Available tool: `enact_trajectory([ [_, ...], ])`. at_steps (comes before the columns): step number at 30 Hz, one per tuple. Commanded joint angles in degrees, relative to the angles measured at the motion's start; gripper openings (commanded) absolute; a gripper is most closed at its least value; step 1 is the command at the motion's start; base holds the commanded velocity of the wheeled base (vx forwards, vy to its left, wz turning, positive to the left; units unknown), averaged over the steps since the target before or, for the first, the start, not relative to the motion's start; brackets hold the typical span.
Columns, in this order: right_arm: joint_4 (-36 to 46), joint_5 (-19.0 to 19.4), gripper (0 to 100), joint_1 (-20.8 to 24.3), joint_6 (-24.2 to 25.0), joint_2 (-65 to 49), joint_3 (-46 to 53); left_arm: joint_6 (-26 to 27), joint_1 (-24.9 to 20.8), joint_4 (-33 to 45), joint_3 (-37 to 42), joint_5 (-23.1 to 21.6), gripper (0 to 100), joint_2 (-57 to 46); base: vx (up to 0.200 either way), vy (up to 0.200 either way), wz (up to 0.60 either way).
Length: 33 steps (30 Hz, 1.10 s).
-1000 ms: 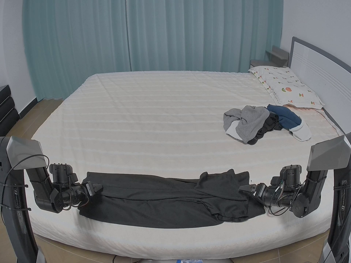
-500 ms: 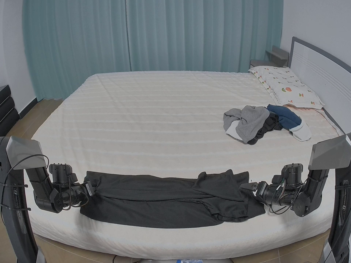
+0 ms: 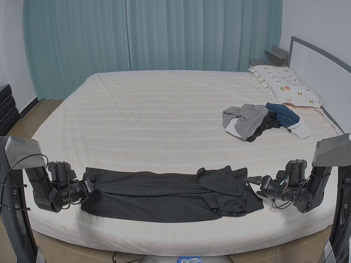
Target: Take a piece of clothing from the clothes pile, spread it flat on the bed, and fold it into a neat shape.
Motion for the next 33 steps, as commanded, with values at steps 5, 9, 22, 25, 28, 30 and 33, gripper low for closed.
enact_trajectory([
  [5, -0.15, 0.04, 100, -0.19, 0.45, 0.42, -0.93, -0.38, -0.15, -0.30, -0.76, 1.84, 0, 0.38, 0.000, 0.000, 0.00],
  [9, -0.15, 0.04, 100, -0.19, 0.54, 0.51, -1.20, -2.58, -0.24, -0.30, -1.20, 1.84, 0, -0.23, 0.000, 0.000, 0.00],
  [22, -0.24, 0.13, 100, -1.34, 0.98, -0.01, -1.81, -7.59, -1.47, -0.21, -0.76, 1.93, 0, -4.36, 0.000, -0.046, 0.00],
  [25, -0.15, 0.13, 100, -1.95, 0.98, 0.07, -2.07, -9.17, -1.73, 0.40, -0.76, 1.84, 0, -6.83, 0.000, -0.200, 0.00],
  [28, -0.07, 0.13, 100, -2.13, 1.06, 0.60, -2.43, -9.26, -1.91, 0.49, -0.76, 1.93, 0, -8.23, 0.000, -0.200, 0.00],
  [30, -0.07, 0.04, 100, -2.04, 1.42, 0.78, -2.69, -9.26, -1.91, 0.58, -0.67, 1.93, 0, -8.94, 0.000, -0.200, 0.00],
  [33, 0.02, 0.04, 100, -1.86, 1.77, 0.86, -2.69, -9.26, -2.43, 0.67, -0.58, 2.28, 0, -9.20, 0.000, -0.200, 0.00],
])
